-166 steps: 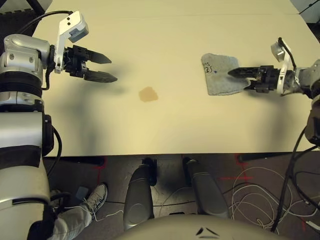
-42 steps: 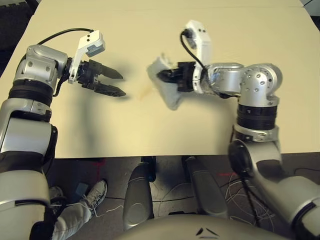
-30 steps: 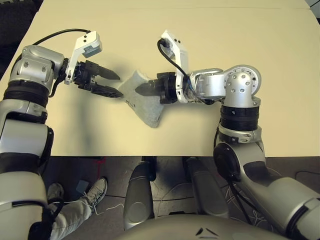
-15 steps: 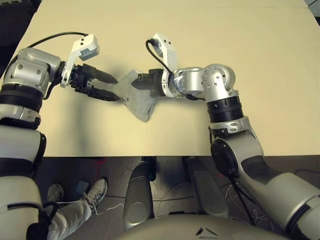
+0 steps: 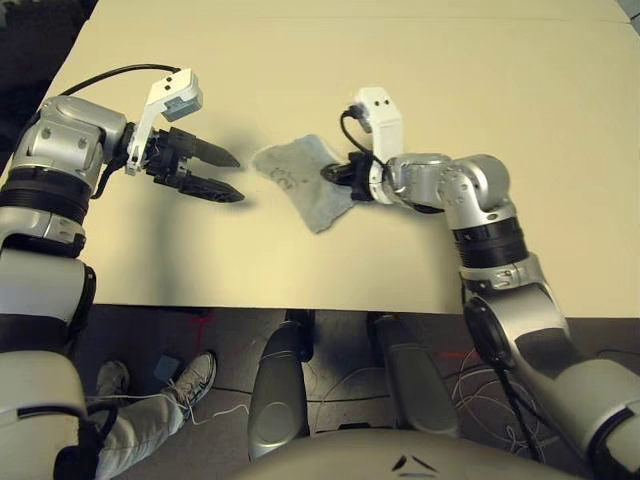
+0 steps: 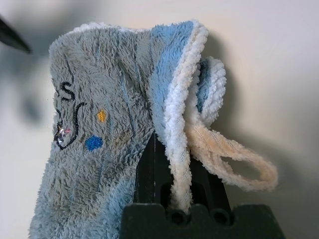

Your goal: Wipe the water off the table with a rag.

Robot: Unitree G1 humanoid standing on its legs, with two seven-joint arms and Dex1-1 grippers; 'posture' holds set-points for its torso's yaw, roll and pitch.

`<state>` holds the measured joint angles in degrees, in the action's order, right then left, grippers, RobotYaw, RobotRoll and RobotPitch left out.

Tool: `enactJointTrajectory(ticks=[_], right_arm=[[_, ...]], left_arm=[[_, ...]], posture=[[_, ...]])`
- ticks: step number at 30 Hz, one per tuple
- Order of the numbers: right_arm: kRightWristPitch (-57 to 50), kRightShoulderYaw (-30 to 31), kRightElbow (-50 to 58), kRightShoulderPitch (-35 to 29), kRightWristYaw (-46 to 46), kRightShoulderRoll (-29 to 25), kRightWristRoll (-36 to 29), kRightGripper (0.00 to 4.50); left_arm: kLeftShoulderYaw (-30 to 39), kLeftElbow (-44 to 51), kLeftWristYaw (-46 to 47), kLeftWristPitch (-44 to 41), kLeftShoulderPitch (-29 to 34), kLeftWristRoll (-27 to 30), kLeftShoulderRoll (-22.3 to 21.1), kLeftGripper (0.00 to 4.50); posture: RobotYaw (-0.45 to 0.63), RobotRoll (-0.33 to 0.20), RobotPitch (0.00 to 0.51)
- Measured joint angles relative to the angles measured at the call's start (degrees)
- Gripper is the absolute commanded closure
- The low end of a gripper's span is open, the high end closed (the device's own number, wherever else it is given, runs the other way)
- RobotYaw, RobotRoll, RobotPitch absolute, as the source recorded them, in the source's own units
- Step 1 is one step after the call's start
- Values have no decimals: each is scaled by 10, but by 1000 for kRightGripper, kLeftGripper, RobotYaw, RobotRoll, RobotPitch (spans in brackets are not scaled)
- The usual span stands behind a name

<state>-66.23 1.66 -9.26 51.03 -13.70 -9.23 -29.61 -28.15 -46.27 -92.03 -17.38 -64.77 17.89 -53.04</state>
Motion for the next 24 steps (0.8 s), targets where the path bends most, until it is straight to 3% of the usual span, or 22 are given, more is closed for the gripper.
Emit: enactJointTrajectory(ticks=[9, 24], right_arm=[[20, -25, -24, 1, 0, -77, 32, 4467], [86, -70, -106, 17, 20, -140, 95, 4467]], left_arm=[[0, -17, 0, 6, -2, -2, 5, 0], [17, -46, 0, 30, -9, -25, 29, 0]], posture=[[-204, 0, 328], [-210, 0, 336]])
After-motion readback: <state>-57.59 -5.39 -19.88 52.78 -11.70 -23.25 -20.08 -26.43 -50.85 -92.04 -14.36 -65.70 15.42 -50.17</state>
